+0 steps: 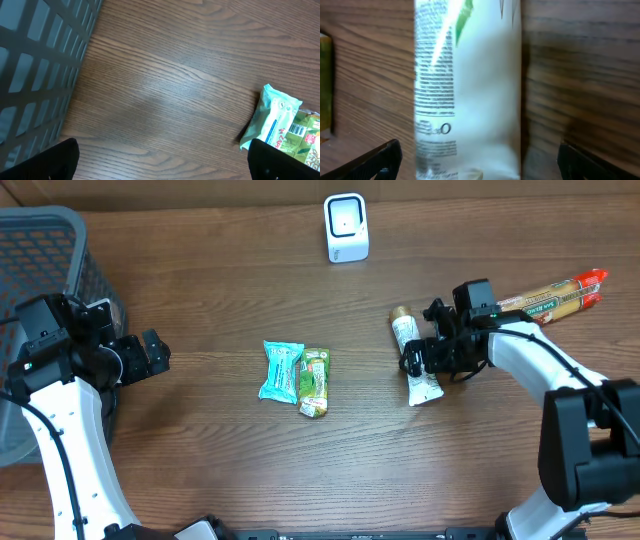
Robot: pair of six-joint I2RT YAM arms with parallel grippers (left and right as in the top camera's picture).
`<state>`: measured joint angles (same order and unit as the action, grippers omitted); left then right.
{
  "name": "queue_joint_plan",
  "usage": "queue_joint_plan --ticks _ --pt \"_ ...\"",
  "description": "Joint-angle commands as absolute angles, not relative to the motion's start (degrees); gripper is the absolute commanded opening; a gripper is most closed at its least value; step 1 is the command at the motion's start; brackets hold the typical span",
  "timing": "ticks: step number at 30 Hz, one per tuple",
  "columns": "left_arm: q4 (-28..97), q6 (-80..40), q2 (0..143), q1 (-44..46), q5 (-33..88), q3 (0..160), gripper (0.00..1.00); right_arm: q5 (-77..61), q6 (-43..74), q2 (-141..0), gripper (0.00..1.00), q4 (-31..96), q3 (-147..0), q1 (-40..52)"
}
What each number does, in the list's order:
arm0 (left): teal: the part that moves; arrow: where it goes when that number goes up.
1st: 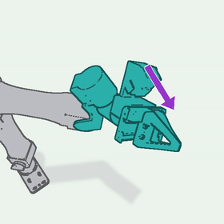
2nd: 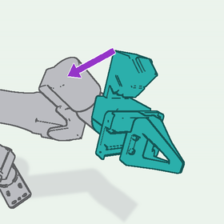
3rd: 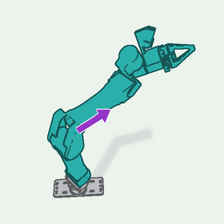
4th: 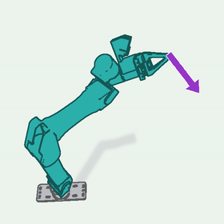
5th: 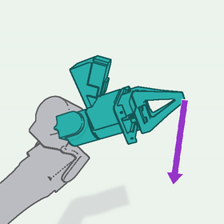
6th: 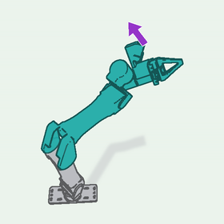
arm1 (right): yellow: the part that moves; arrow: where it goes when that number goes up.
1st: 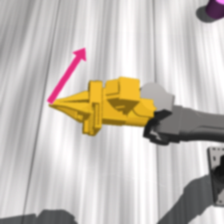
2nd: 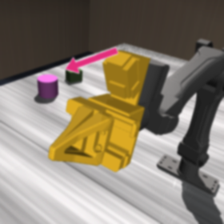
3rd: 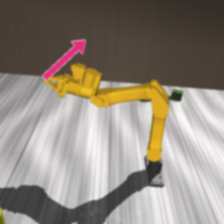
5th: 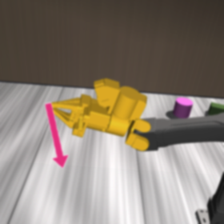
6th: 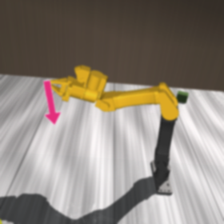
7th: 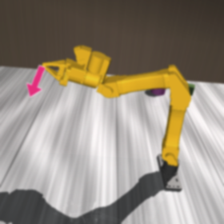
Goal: Scan the item barcode
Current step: 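Grip the white tube and lift it toward the scanner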
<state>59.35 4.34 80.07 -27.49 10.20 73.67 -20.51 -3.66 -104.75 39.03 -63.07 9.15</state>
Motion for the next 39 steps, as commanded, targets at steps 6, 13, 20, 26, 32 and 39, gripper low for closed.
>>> queue_joint_plan --ticks 6,13,20,26,32,39 --pt "59.33 3.2 80.51 -27.35 9.89 74.26 1.0 -23.31 -4.56 -111.0 0.91 35.64 -61.91 9.3" --pt "59.33 3.2 80.51 -27.35 9.89 74.26 0.99 -27.68 -4.54 -111.13 0.28 35.86 -61.93 9.3" --pt "59.33 3.2 80.51 -27.35 9.89 74.26 1.0 -34.09 -4.56 -111.13 0.12 35.79 -62.0 9.28" --pt "59.33 3.2 80.51 -27.35 9.89 74.26 1.0 -34.63 -4.54 -110.98 0.04 37.45 -64.23 9.3" --pt "59.33 3.2 80.51 -27.35 9.89 74.26 1.0 -35.07 -4.32 -107.81 0.04 42.22 -69.84 9.3" --pt "59.33 3.2 80.51 -27.35 9.89 74.26 1.0 -49.01 -4.38 -99.13 0.04 43.97 -74.13 9.23"
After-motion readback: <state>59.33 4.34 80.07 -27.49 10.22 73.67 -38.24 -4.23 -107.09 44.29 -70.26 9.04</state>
